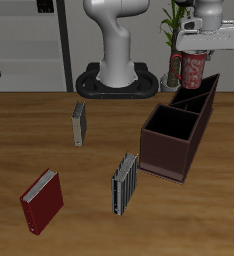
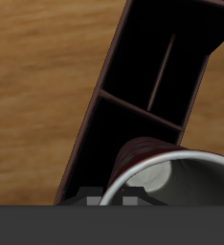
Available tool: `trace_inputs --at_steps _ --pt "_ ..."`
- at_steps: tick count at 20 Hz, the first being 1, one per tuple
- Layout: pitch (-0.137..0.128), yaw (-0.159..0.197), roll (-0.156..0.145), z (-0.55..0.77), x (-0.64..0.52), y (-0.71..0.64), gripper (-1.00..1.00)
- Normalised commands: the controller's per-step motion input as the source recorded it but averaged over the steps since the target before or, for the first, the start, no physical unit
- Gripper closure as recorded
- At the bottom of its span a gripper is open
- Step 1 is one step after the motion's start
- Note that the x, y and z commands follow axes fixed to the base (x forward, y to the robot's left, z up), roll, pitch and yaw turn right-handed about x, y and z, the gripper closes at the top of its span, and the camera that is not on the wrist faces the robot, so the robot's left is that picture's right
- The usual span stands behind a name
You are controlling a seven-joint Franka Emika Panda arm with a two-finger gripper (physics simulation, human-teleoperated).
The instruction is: Place the red mug into the left desk caddy's left compartment
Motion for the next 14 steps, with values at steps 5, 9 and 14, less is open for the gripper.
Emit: trace_inputs --at_steps 5,9,14 --pt "0.029 0.004 0.014 -0.26 0.1 0.03 1.0" --pt "0.027 -0.009 0.021 -0.27 0.1 0.03 1.0" --pt "0.042 -0.004 0.016 -0.3 0.05 0.1 1.0"
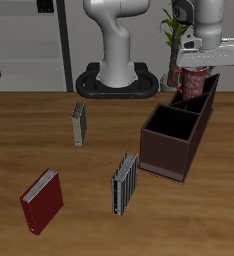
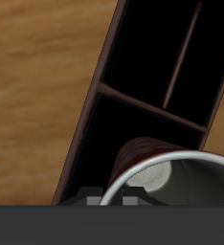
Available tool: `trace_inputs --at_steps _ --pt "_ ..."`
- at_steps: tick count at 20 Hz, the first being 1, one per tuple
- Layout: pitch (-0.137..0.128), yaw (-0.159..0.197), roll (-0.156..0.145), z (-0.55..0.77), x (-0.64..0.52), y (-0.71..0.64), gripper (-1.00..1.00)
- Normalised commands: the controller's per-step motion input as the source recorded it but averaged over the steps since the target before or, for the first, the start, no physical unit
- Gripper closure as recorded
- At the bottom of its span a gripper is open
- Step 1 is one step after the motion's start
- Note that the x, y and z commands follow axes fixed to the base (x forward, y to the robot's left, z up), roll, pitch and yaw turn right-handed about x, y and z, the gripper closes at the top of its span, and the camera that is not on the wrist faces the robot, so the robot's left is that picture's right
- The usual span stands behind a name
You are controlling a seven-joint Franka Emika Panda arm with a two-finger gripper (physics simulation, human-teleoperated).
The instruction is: Place the red mug into the left desk caddy's left compartment
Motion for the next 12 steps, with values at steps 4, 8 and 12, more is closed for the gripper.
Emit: trace_inputs --at_steps 4,8,12 --pt "0.03 0.02 0.041 -0.34 0.01 0.13 1.0" --pt "0.053 0.005 0.023 -0.35 0.11 0.08 1.0" --pt "0.071 0.003 0.0 -0.44 0.19 0.01 1.0"
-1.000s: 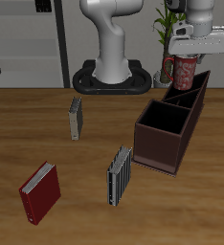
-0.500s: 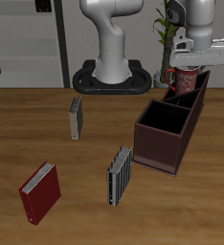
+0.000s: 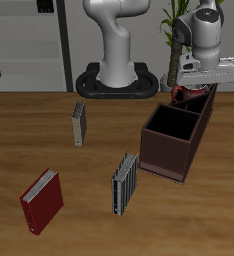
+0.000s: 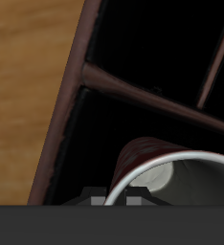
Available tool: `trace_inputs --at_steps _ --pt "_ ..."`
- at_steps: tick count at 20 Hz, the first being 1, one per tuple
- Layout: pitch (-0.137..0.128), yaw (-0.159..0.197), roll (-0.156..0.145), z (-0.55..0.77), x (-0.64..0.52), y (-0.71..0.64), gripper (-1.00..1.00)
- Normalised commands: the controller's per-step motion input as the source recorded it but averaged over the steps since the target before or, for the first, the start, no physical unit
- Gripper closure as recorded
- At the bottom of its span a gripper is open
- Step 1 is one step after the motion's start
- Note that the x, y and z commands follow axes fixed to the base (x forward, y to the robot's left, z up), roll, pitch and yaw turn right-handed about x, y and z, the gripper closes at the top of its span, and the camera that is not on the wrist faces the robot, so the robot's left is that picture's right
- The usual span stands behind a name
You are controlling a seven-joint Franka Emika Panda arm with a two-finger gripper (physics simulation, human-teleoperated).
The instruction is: Place the red mug into the left desk caddy's left compartment
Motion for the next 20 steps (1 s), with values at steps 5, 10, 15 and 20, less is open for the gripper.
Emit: trace_inputs --at_steps 5,10,15,20 --pt "0.07 0.015 -0.001 -0.45 0.11 0.03 1.0" --pt "0.049 -0.006 0.045 -0.08 -0.02 0.05 -1.0" --pt "0.005 -0.018 0.004 0.11 -0.01 -0.06 -1.0" --pt "0.014 -0.013 0.02 0.16 0.02 -0.19 -1.0"
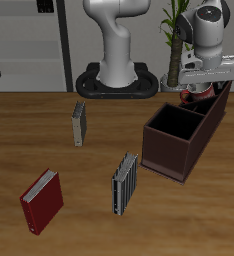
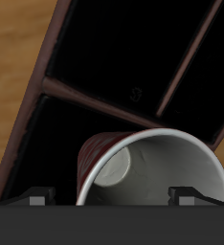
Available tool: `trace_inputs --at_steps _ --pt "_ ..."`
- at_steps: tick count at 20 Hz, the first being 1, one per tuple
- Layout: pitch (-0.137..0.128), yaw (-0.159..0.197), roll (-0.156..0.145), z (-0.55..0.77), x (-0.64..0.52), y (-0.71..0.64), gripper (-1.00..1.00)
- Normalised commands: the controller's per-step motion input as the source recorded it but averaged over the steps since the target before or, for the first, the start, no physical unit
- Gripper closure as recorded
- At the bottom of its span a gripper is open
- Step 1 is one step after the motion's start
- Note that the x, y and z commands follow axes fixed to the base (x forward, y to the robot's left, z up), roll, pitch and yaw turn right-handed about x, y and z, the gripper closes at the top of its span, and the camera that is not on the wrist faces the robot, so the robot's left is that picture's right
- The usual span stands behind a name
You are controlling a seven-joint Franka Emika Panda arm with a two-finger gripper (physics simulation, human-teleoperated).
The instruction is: Place the red mug into the left desk caddy's left compartment
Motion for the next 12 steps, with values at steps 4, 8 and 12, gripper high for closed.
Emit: trace_inputs --at_steps 4,8,12 --pt "-0.023 -0.01 -0.003 0.26 0.01 -0.3 -1.0" --pt "-0.015 0.017 -0.025 0.25 -0.05 -0.35 -1.0" --pt "-0.024 0.013 -0.048 0.32 0.01 -0.56 -1.0"
